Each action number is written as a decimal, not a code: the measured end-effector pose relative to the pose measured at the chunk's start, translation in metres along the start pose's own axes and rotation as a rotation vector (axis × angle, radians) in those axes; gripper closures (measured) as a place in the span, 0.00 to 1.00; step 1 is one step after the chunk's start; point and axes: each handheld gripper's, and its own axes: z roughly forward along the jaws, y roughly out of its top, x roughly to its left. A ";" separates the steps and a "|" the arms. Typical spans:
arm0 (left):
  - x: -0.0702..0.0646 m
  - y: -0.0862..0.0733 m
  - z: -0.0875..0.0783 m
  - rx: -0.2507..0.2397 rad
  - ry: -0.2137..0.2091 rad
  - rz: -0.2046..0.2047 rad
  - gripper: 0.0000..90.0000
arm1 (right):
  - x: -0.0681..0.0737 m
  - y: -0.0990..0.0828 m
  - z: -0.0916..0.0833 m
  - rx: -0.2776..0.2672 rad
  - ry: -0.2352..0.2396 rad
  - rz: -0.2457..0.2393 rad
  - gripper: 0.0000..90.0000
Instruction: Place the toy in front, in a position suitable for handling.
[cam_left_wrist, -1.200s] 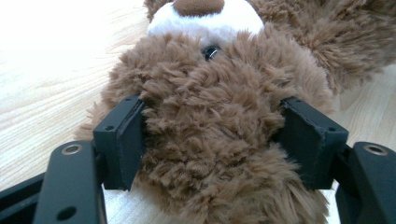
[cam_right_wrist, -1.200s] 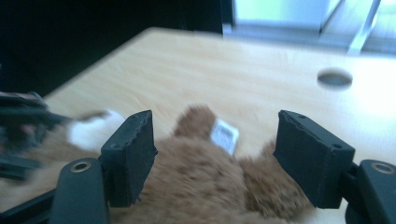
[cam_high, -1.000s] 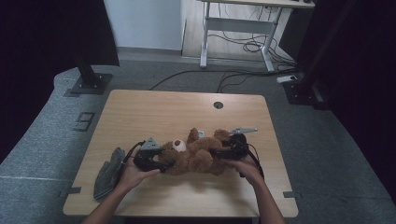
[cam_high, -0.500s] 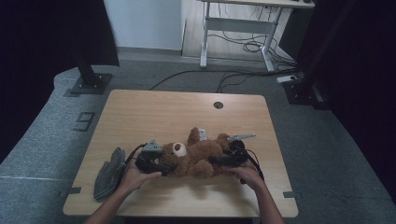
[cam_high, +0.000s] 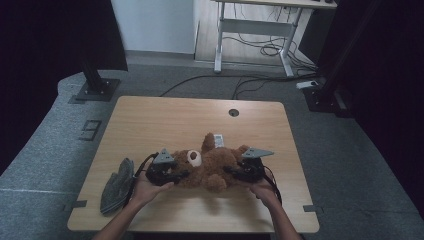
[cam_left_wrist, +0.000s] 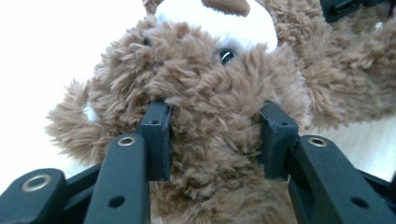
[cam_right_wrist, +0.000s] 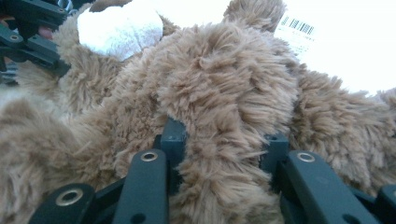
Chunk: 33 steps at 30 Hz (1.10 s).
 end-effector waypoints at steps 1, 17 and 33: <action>0.000 0.002 -0.002 -0.011 0.008 0.007 0.60 | 0.001 0.001 -0.001 -0.017 -0.010 -0.005 0.71; 0.020 0.030 0.010 -0.070 0.077 0.049 0.57 | -0.005 0.016 0.001 -0.204 -0.168 -0.080 0.70; 0.025 0.011 0.028 -0.015 0.063 0.031 0.52 | -0.009 -0.016 0.016 -0.193 -0.180 -0.038 0.66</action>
